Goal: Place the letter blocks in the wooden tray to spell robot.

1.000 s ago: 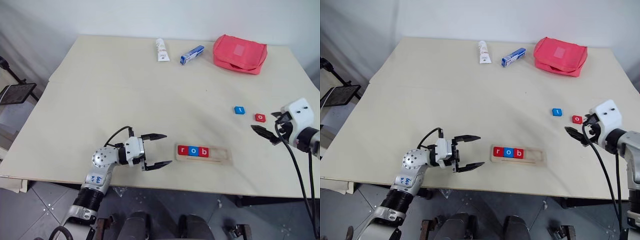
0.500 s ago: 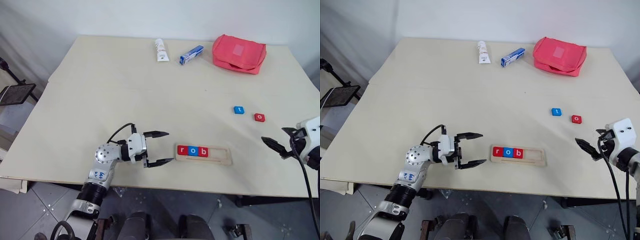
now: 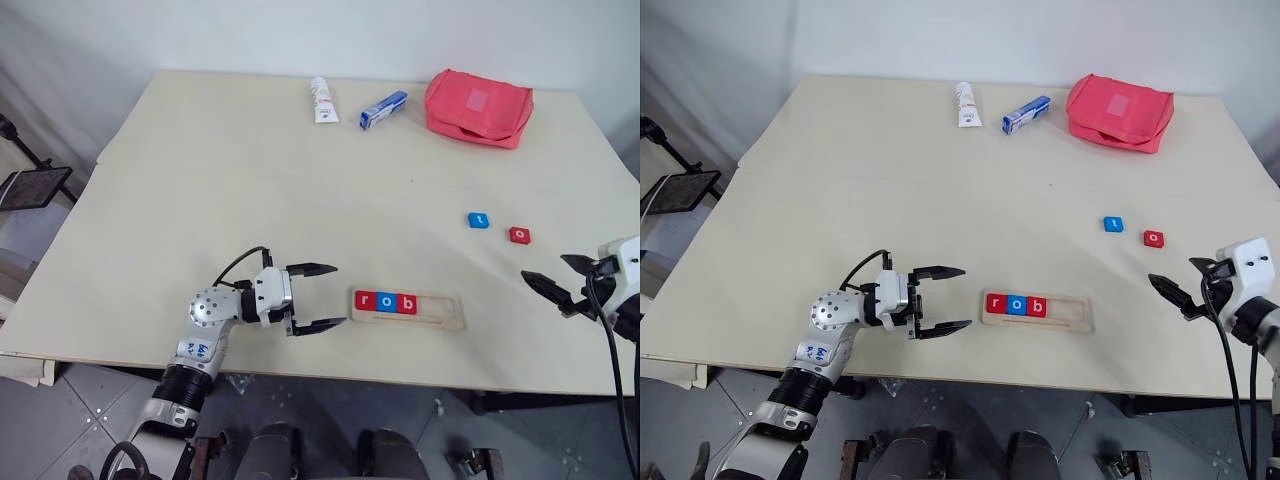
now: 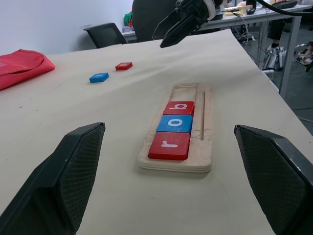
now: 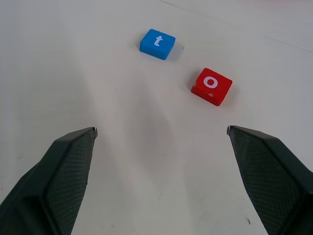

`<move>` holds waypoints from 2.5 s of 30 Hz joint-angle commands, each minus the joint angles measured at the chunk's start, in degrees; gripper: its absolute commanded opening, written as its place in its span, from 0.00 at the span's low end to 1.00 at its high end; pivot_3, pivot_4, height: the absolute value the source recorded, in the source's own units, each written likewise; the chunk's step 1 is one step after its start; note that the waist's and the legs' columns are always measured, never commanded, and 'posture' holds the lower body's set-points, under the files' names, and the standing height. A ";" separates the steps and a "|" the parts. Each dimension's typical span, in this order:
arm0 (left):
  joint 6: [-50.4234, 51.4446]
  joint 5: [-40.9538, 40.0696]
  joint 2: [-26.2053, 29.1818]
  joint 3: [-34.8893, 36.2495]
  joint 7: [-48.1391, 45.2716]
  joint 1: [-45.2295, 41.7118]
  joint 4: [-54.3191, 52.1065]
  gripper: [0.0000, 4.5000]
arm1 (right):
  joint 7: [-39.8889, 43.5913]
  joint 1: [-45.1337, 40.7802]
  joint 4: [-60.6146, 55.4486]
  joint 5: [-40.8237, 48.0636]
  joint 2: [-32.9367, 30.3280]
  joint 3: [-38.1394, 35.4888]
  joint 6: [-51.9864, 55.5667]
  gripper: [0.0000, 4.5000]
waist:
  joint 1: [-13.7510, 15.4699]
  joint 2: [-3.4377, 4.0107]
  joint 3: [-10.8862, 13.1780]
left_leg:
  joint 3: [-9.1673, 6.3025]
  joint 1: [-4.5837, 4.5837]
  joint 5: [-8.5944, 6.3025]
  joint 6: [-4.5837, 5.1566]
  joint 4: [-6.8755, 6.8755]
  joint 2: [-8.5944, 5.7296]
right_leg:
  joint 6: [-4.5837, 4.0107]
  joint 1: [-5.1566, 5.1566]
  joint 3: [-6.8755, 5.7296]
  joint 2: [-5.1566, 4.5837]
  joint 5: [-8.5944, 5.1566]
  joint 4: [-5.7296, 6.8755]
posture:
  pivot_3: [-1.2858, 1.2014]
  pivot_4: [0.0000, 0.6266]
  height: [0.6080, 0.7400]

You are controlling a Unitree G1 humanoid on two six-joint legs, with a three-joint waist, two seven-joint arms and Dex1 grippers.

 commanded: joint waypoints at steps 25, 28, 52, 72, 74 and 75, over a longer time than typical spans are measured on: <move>0.13 -0.29 0.29 -0.45 0.39 2.07 -5.55 1.00 | -18.81 -30.36 37.28 -8.57 10.49 8.16 -11.44 0.99 | -0.29 0.03 -0.01 | -0.03 -0.01 0.03 -0.04 -0.03 0.00 | 0.00 -0.05 -0.02 0.01 0.00 0.07 | 0.52 0.24 1.00; 0.43 -0.16 0.58 -0.25 0.92 2.52 -6.26 1.00 | -20.09 -31.90 41.33 -9.30 10.72 8.35 -14.08 0.99 | -0.36 0.02 -0.01 | -0.03 -0.01 0.03 -0.04 -0.03 0.01 | 0.00 -0.04 -0.02 0.01 0.00 0.08 | 0.52 0.24 1.00; 0.52 -0.17 0.63 -0.51 1.78 2.60 -6.28 1.00 | -23.12 -34.94 50.42 -9.56 12.86 7.78 -18.95 0.55 | -1.47 0.03 -0.01 | -0.09 0.02 0.03 -0.04 -0.04 0.03 | 0.00 0.02 -0.01 0.02 0.00 0.08 | 0.52 0.24 1.00; 2.19 -3.41 5.64 1.86 -5.46 3.14 -4.59 1.00 | -37.95 6.37 -34.14 3.26 22.27 2.49 15.50 0.32 | -0.48 0.32 0.03 | -0.40 -0.08 0.03 -0.10 -0.15 0.00 | -0.01 -0.08 0.24 0.04 0.00 0.15 | 0.52 0.24 1.00; 2.16 -3.43 5.57 1.96 -5.77 2.93 -4.28 1.00 | -39.35 9.81 -39.38 4.21 24.06 2.66 18.11 0.32 | -0.28 0.32 0.03 | -0.38 -0.07 0.03 -0.11 -0.14 0.00 | -0.01 -0.05 0.30 0.06 0.00 0.09 | 0.52 0.24 1.00; 2.17 -3.43 5.48 1.93 -5.96 2.84 -4.15 1.00 | -40.02 11.98 -41.68 4.61 25.38 2.81 19.03 0.32 | -0.25 0.32 0.03 | -0.36 -0.05 0.03 -0.11 -0.14 0.00 | -0.01 -0.04 0.37 0.07 0.00 0.09 | 0.52 0.24 1.00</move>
